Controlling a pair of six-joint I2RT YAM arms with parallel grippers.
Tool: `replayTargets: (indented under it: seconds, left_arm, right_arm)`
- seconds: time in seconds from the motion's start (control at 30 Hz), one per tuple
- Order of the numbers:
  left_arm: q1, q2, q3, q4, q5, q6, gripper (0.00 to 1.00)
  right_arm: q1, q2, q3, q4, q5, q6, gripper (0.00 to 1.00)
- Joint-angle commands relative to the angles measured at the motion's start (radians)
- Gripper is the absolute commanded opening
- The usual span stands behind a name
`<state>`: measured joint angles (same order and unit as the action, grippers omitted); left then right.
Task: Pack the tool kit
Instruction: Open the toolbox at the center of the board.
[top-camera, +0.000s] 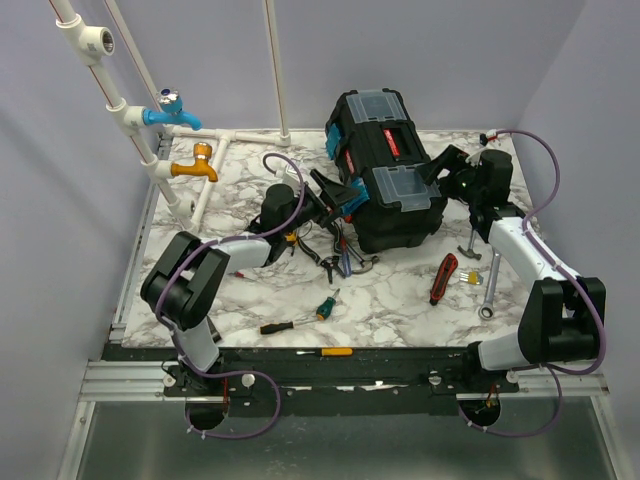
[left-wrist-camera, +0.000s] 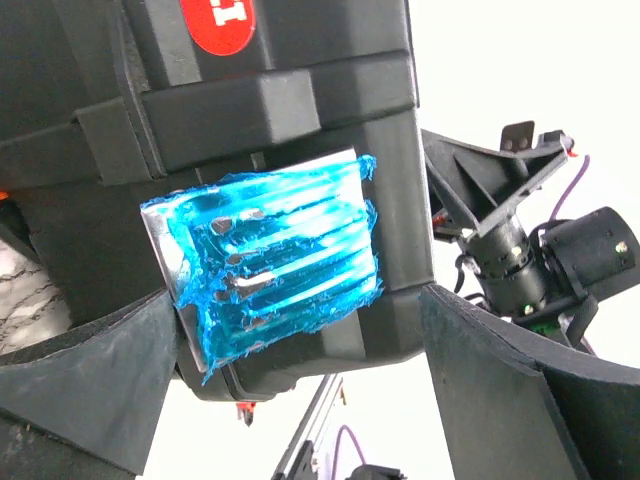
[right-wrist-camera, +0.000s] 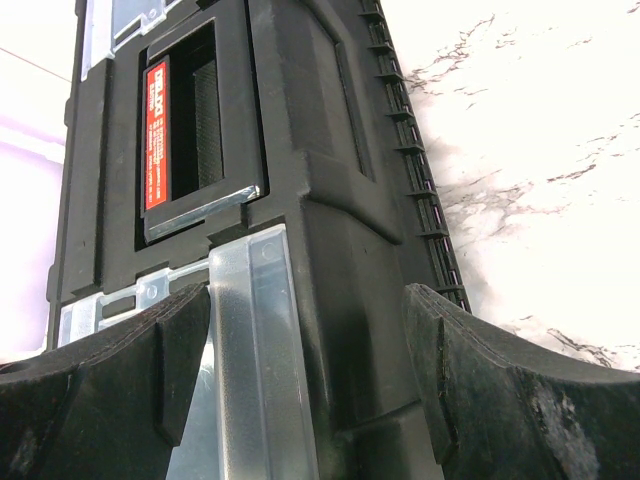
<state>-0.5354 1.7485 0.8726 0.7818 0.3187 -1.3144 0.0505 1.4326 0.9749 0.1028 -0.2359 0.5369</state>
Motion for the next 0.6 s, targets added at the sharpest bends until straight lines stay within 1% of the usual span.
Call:
replayTargets:
  seconds: [0.0, 0.03, 0.1, 0.17, 0.3, 0.37, 0.47, 0.57]
  left_arm:
    - [0.018, -0.033, -0.002, 0.165, 0.068, -0.001, 0.98]
    - [0.018, -0.031, 0.003, 0.178, 0.082, -0.007, 0.98]
    - [0.018, -0.039, 0.009, 0.153, 0.095, -0.009, 0.98]
    - [0.018, -0.066, 0.006, 0.065, 0.085, 0.025, 0.98]
    - [0.02, -0.16, -0.021, -0.108, 0.008, 0.152, 0.98]
    - [0.023, -0.227, -0.017, -0.258, -0.068, 0.233, 0.98]
    - [0.022, -0.331, -0.018, -0.427, -0.226, 0.359, 0.99]
    - [0.015, -0.373, 0.053, -0.606, -0.324, 0.464, 0.99]
  right_arm:
    - [0.012, 0.025, -0.054, -0.201, -0.026, -0.06, 0.83]
    - [0.012, 0.024, -0.052, -0.201, -0.026, -0.061, 0.83]
    - [0.012, 0.02, -0.051, -0.205, -0.024, -0.063, 0.83]
    - [0.012, 0.016, -0.05, -0.209, -0.018, -0.063, 0.83]
    - [0.012, 0.01, -0.051, -0.209, -0.016, -0.063, 0.83]
    - [0.012, 0.01, -0.05, -0.21, -0.019, -0.063, 0.83]
    - [0.012, 0.006, -0.05, -0.212, -0.016, -0.063, 0.84]
    - [0.012, 0.005, -0.048, -0.212, -0.015, -0.062, 0.83]
